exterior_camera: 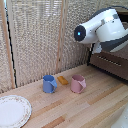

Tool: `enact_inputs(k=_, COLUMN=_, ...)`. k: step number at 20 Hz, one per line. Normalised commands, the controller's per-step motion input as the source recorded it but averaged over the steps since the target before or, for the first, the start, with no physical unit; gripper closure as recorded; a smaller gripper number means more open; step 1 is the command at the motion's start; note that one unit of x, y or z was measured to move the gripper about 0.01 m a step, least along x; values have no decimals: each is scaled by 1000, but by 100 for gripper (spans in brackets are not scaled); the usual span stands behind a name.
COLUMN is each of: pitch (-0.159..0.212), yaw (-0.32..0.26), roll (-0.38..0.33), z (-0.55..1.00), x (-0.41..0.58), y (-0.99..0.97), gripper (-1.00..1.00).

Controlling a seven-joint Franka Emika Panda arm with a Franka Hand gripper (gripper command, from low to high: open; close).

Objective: Propose to navigate your clamp on the clench of the first drawer. Use gentle force to register to the cabinet. Send posterior your swing mandate till over it lurks, a cup of pink essence. Fortify your grip after aiming concentric with the pink cup’s periphery. Manoeuvre the pink towards the cabinet's top. Drop your compression till the cup is resting inside.

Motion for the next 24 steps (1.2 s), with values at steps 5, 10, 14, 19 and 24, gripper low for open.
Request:
enact_inputs(k=5, pitch=94, yaw=-156, roll=307, z=114, x=62, y=346, gripper=-100)
enact_inputs(k=10, pitch=80, yaw=-173, roll=312, z=103, x=131, y=317, gripper=-100)
enact_inputs(k=14, pitch=45, yaw=-205, roll=312, z=101, x=191, y=244, gripper=-100)
enact_inputs(k=19, pitch=12, yaw=-245, roll=309, z=82, x=118, y=153, gripper=-100)
enact_inputs(k=24, pitch=3, yaw=-266, roll=279, z=133, x=70, y=126, gripper=-100)
